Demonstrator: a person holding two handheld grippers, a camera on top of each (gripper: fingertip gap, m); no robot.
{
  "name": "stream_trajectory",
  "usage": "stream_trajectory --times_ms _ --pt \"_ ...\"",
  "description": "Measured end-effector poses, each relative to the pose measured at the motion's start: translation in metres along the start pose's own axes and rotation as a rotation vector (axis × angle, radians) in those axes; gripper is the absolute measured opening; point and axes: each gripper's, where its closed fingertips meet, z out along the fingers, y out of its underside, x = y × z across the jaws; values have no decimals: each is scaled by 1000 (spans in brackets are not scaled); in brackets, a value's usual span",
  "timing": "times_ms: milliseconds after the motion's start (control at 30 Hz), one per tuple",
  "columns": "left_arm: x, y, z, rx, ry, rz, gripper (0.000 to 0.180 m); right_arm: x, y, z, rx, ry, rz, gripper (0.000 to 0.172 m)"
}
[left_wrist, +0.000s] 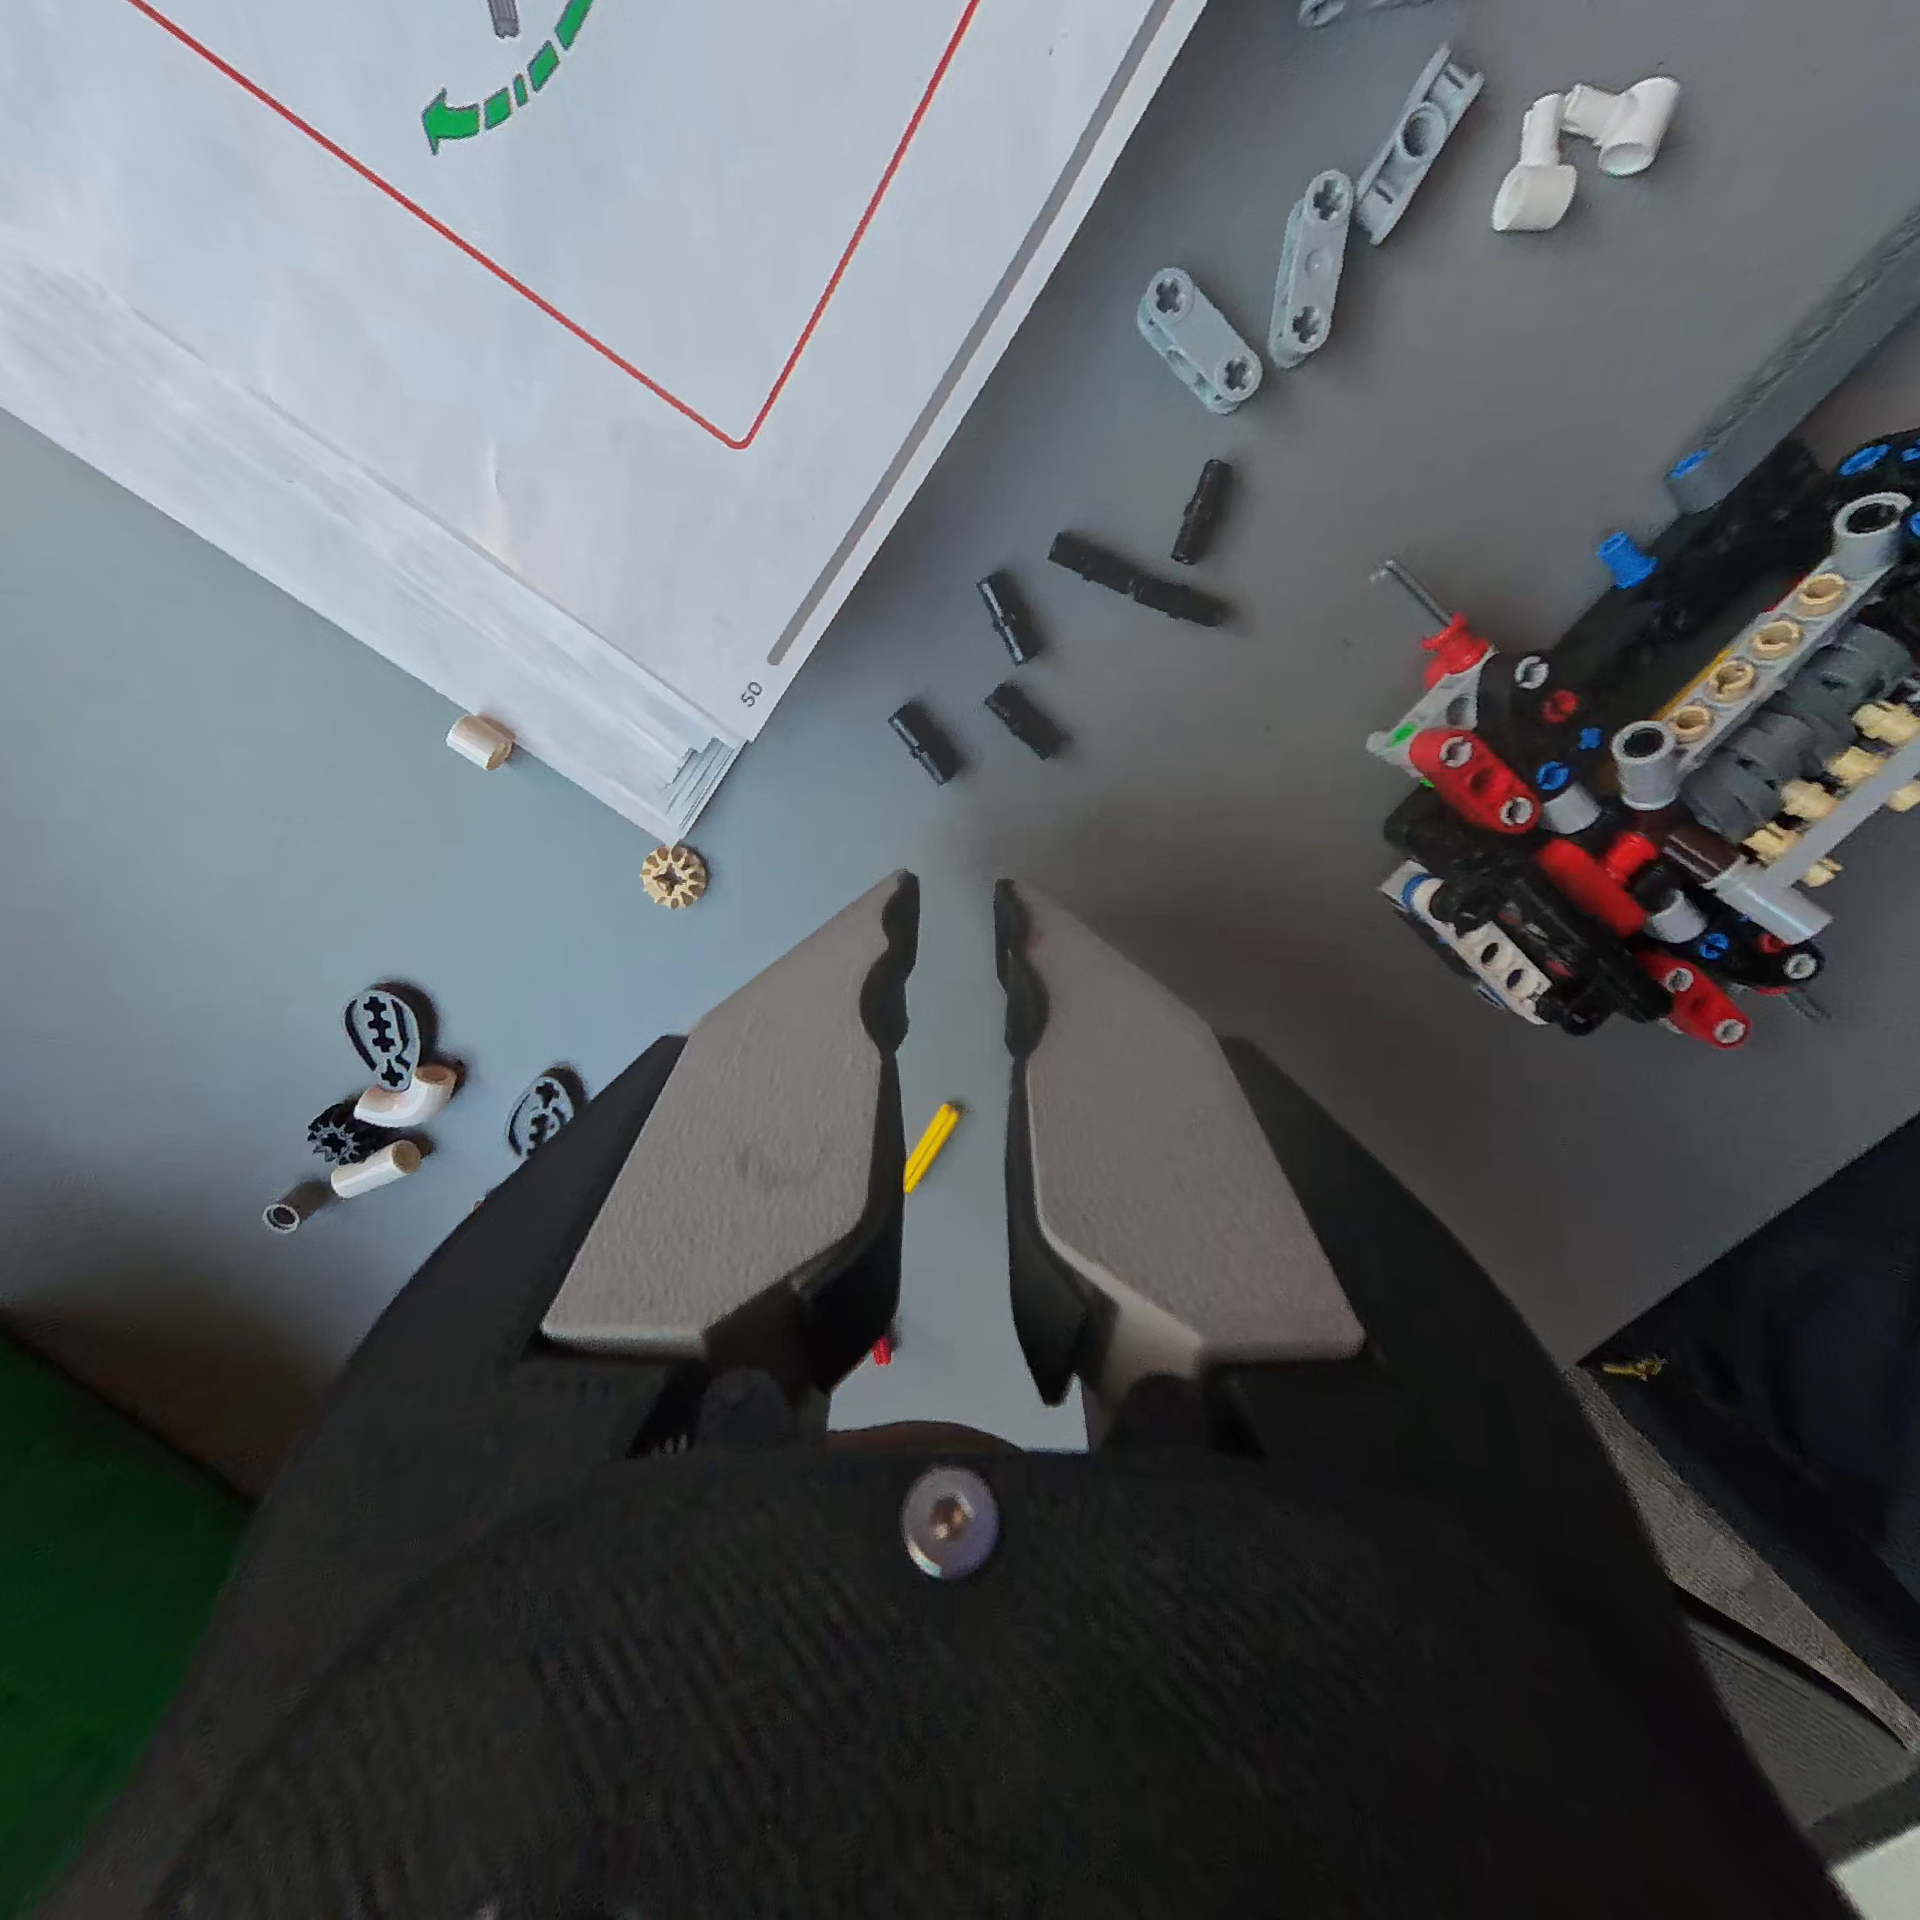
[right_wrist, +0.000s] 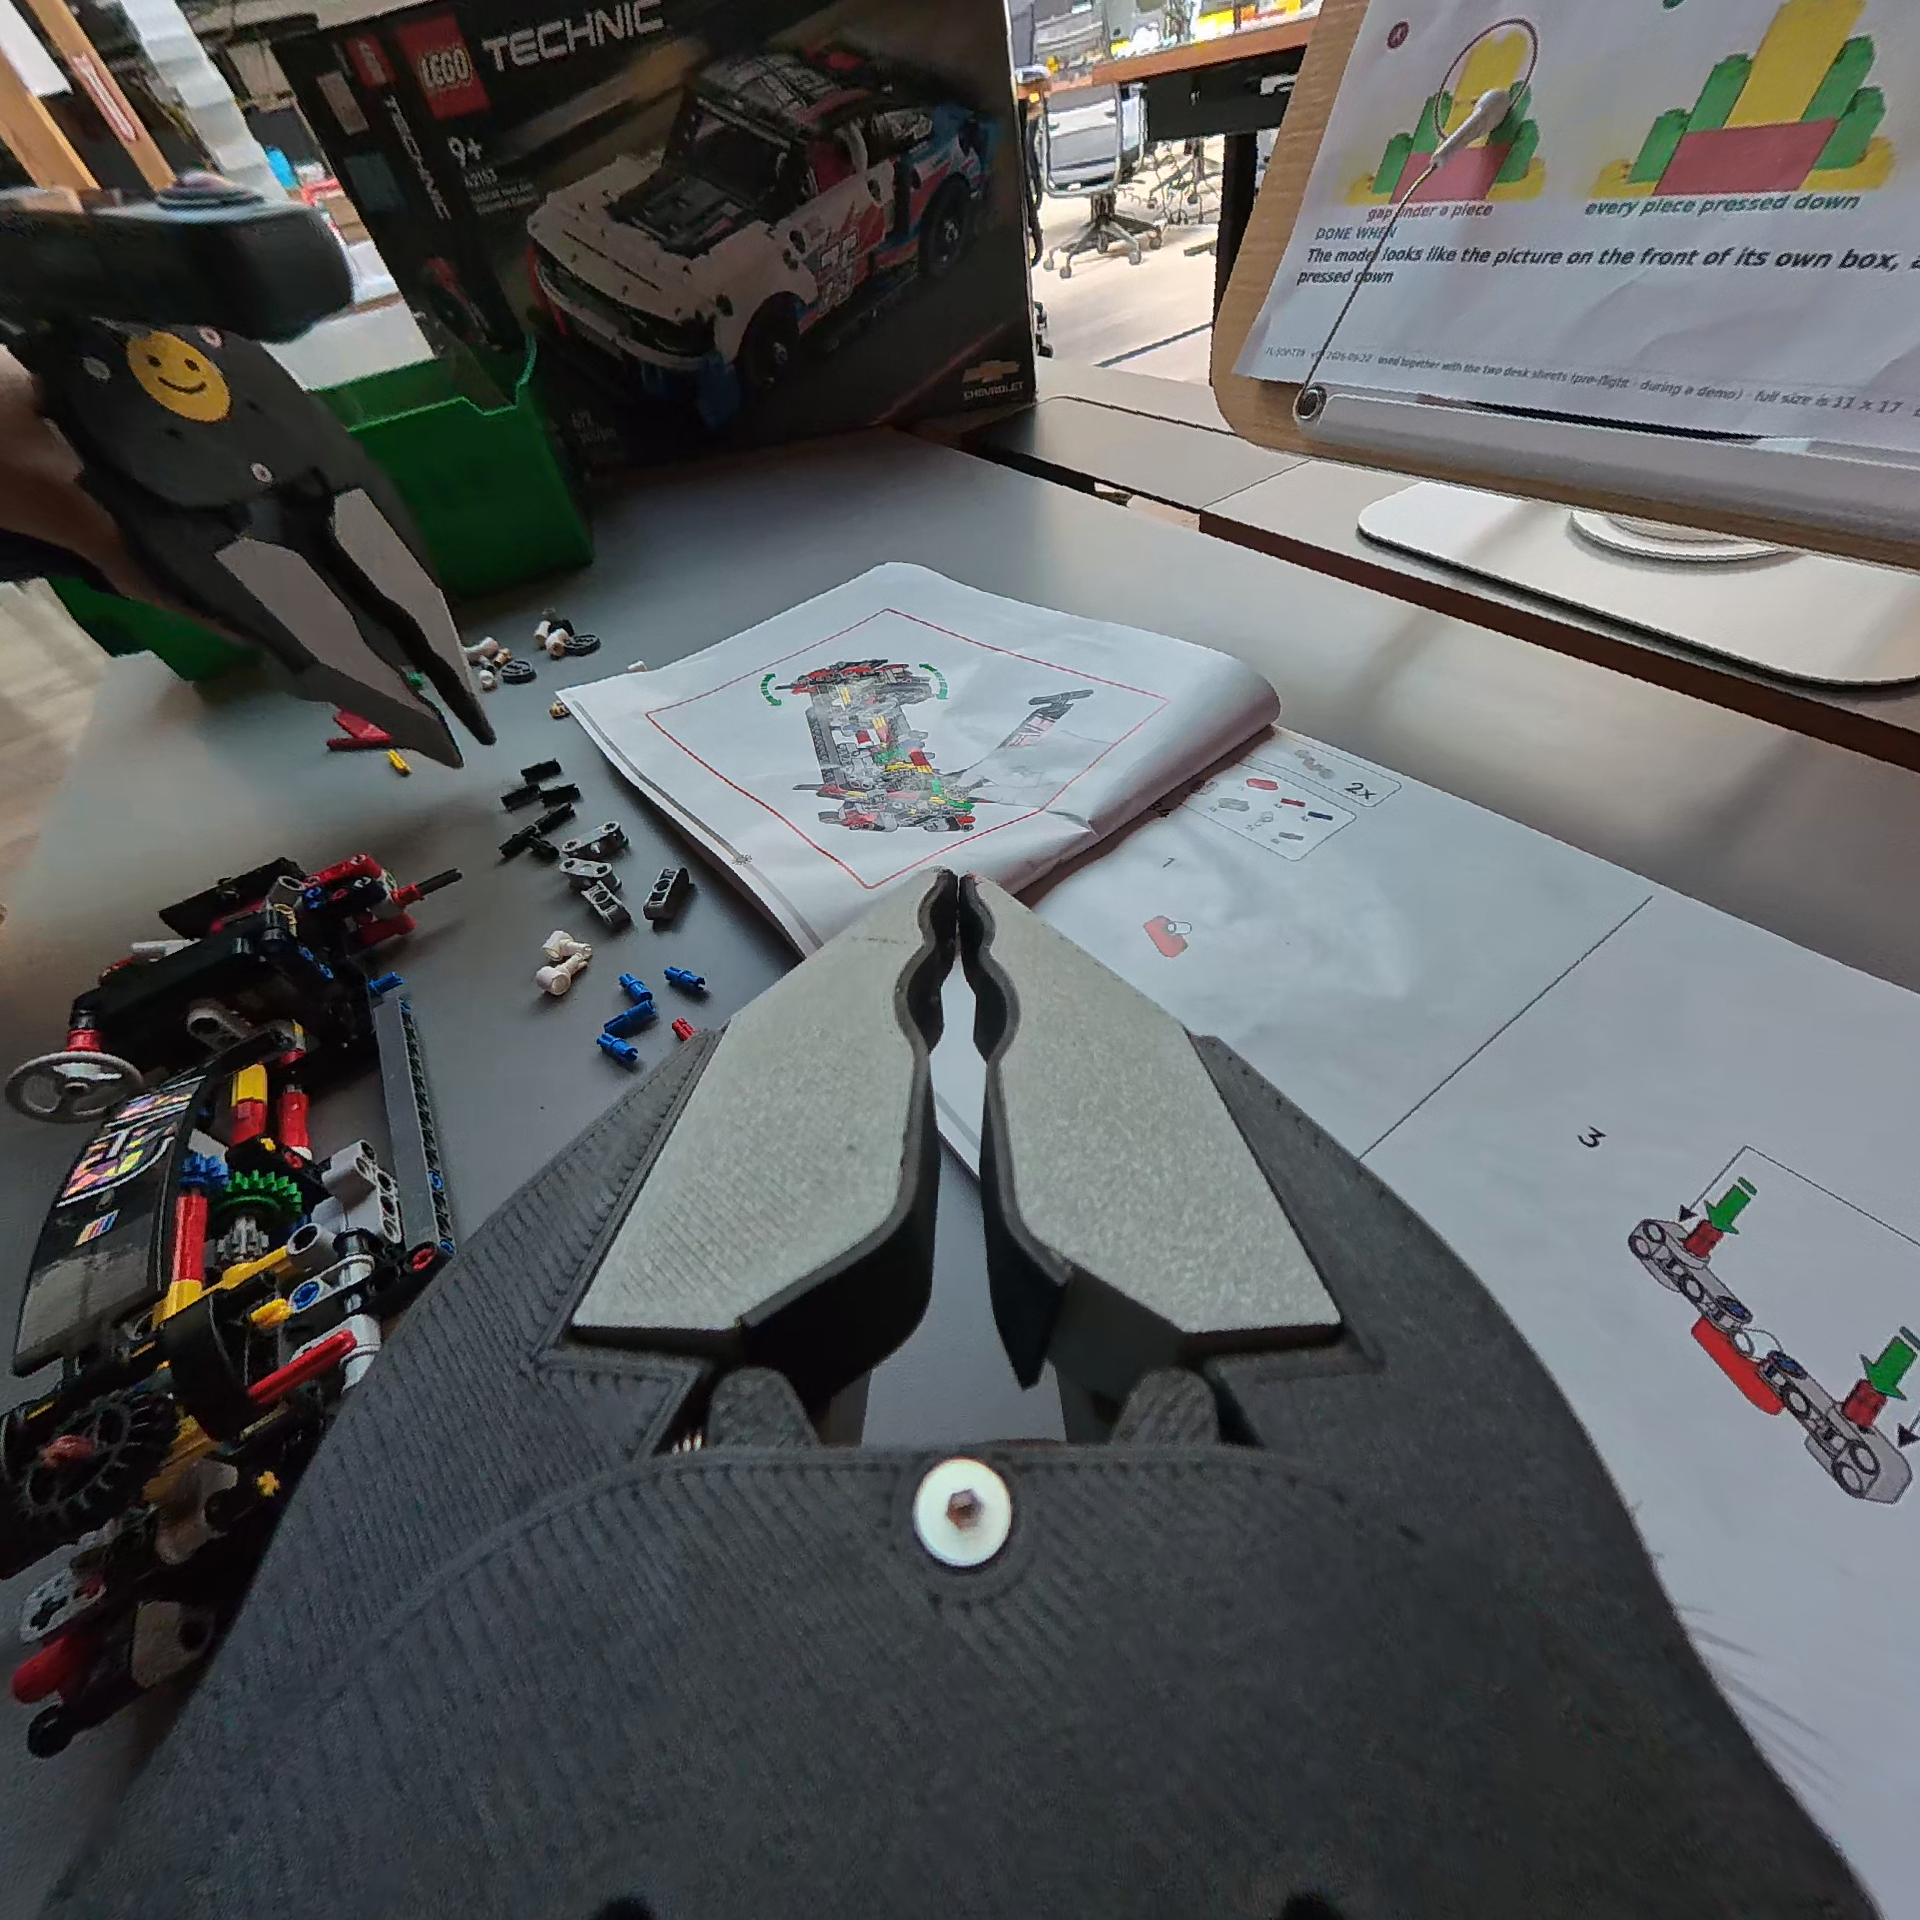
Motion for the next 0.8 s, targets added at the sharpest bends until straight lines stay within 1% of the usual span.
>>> stream_trajectory --times_ms 67,167,333,433,600,700,800 --pt "0 -4 -2 28 -9 19 12 0 0 0 0 1 -1 0" --pt "2 -21 -5 101 -50 92 12 0 1 0 -2 2 -1 0" --pt "8 -42 3 127 -56 134 12 1 1 0 -3 5 -1 0" --pt "3 -45 10 100 -101 159 12 2 0 -1 2 7 2 0" --pt "2 -47 17 90 -87 152 11 1 0 0 1 2 4 0" --pt "4 -47 12 101 -90 151 10 0 0 0 -3 0 -1 0" --pt "9 -50 -2 159 -100 138 10 0 1 1 -4 -3 4 0"
